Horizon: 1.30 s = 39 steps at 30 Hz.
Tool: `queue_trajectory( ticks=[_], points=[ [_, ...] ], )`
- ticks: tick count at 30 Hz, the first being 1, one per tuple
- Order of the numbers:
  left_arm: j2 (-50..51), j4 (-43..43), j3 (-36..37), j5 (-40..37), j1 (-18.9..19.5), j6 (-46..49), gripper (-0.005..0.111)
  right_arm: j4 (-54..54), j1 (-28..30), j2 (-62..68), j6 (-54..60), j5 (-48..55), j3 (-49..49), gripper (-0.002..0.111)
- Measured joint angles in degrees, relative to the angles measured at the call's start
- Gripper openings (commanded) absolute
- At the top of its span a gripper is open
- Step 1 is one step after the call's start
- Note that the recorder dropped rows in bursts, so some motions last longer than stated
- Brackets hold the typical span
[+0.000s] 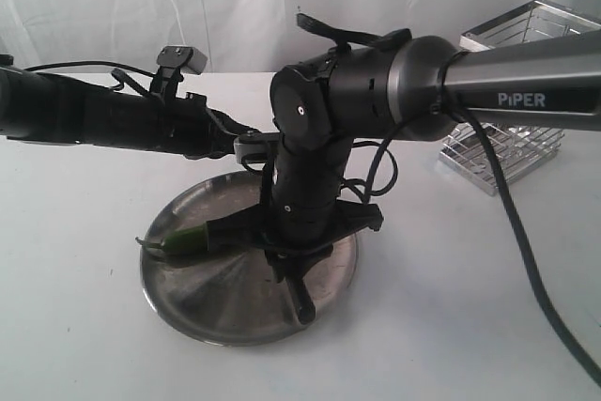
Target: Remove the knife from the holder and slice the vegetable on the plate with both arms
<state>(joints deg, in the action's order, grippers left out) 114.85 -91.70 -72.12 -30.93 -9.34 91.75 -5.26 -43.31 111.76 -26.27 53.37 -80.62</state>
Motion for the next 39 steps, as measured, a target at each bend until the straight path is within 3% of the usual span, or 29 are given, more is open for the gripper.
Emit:
queue_trajectory(
  ticks=[39],
  points=[
    [3.7,0.1,-0.3,0.4,0.0,-0.2,0.000,-2.7,-0.1,3.2,0.3,-2.1,0.0,0.000]
  ],
)
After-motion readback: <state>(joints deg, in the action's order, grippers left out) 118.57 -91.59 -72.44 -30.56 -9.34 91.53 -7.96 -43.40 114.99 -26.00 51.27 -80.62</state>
